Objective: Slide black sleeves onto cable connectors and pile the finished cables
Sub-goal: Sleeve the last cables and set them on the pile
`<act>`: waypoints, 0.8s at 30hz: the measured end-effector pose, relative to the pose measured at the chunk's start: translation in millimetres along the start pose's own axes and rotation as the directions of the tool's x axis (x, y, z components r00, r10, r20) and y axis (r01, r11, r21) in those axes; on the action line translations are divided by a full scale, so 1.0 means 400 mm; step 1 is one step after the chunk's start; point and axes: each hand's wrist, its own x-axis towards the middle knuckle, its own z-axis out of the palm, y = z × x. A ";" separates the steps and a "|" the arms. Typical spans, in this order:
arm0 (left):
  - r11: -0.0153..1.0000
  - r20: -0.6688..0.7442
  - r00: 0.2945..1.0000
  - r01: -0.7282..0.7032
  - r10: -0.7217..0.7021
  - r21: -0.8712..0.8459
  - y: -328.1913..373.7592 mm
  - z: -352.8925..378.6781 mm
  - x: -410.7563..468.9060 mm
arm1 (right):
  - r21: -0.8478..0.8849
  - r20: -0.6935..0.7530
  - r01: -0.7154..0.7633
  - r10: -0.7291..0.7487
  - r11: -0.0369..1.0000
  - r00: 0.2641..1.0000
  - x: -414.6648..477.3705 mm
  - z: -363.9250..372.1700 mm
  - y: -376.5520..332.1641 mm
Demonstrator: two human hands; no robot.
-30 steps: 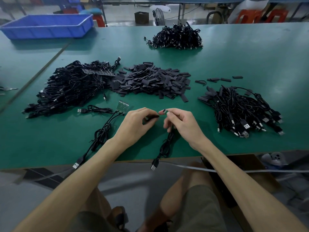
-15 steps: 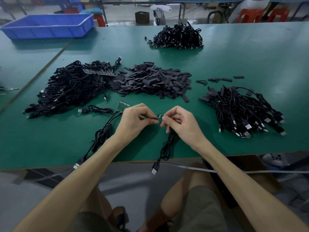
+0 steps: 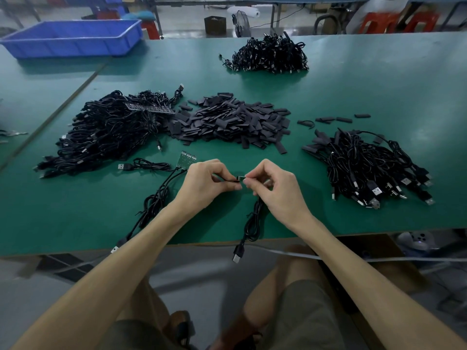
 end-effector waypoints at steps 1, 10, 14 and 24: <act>1.000 0.007 1.000 0.005 -0.005 -0.009 0.000 -0.001 0.001 | -0.018 -0.009 0.016 -0.017 1.000 1.000 -0.001 0.001 -0.002; 0.995 0.065 0.996 0.064 -0.059 -0.080 -0.007 -0.007 0.007 | -0.079 -0.047 0.116 -0.120 0.990 0.992 -0.006 0.005 -0.001; 0.993 0.079 0.995 0.072 -0.065 -0.089 -0.008 -0.004 0.008 | -0.089 -0.029 0.132 -0.135 0.987 0.990 -0.003 0.007 0.005; 0.994 0.089 0.994 0.070 -0.063 -0.087 -0.011 -0.003 0.010 | -0.083 -0.043 0.126 -0.130 0.989 0.991 -0.005 0.006 -0.002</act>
